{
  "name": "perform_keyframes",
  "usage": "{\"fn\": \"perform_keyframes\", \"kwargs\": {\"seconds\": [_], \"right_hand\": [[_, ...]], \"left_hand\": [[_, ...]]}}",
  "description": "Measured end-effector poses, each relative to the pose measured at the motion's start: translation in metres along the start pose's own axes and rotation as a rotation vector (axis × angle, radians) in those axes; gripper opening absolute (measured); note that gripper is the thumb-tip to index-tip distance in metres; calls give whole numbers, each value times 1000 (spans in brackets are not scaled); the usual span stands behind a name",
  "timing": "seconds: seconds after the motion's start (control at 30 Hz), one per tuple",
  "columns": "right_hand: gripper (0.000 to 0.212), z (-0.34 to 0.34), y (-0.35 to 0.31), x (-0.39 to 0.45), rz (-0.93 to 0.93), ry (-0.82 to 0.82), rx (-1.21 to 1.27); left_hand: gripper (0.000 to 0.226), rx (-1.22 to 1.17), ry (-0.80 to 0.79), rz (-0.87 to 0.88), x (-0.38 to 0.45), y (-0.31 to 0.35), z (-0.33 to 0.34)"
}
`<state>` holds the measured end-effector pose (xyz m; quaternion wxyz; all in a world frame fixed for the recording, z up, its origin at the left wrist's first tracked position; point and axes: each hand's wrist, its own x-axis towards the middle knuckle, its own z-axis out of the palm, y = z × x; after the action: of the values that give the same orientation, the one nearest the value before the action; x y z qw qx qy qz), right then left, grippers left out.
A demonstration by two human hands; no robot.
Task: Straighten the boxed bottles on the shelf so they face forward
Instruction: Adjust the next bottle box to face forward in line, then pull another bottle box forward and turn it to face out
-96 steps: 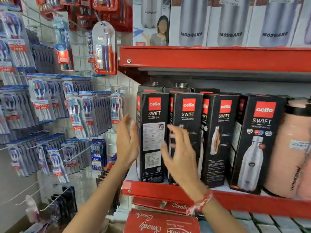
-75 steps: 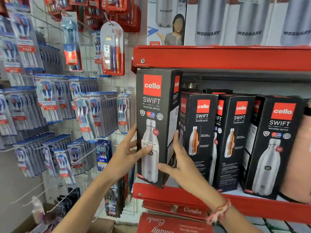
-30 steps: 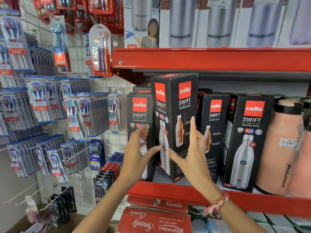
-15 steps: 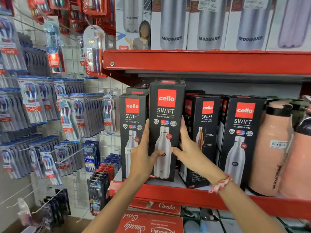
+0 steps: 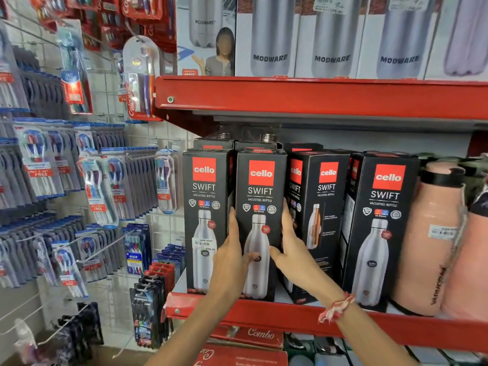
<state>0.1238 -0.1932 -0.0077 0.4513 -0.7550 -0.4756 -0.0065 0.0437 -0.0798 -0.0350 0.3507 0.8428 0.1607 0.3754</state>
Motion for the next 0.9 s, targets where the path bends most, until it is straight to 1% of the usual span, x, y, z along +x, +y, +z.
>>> {"fn": "perform_keyframes", "kwargs": {"seconds": [0.07,0.13,0.2,0.23,0.27,0.3,0.33,0.37,0.43,0.47,0.5,0.57,0.63,0.77,0.83,0.9], "right_hand": [[94,2,0,-2,-5,83,-33],[76,1,-1,-11,-39,278,-45],[54,-6,0,-23,-130,516,-54],[49,-10,2,-29,-163,622,-77],[49,-15,6,-32,-163,703,-115],[55,-19,11,-34,-122,748,-170],[67,-22,16,-34,-48,751,-221],[81,-23,22,-33,46,708,-248],[107,-21,27,-30,227,555,-197],[115,-18,28,-29,286,494,-157],[119,-15,31,-29,312,471,-137],[118,-13,36,-28,310,509,-122],[114,-15,40,-31,270,534,-73],[109,-33,41,-42,113,517,97],[111,-47,38,-47,35,505,147],[111,-62,32,-51,-16,453,182]], "left_hand": [[104,36,-3,-22,2,1,-1],[100,141,13,-1,-1,0,-4],[91,227,98,113,-10,2,-10],[87,218,148,198,-16,5,-14],[83,200,194,279,-20,7,-17],[75,207,234,351,-22,10,-19],[66,227,270,409,-21,11,-19],[56,234,287,442,-19,12,-18],[43,183,241,410,-17,16,-14],[40,147,204,376,-17,17,-10],[38,116,173,348,-18,19,-6],[38,61,120,304,-22,22,2],[40,9,105,274,-26,26,4],[46,-73,96,224,-28,37,2],[56,-103,48,207,-27,47,2],[72,-106,-23,205,-26,58,6]]}}
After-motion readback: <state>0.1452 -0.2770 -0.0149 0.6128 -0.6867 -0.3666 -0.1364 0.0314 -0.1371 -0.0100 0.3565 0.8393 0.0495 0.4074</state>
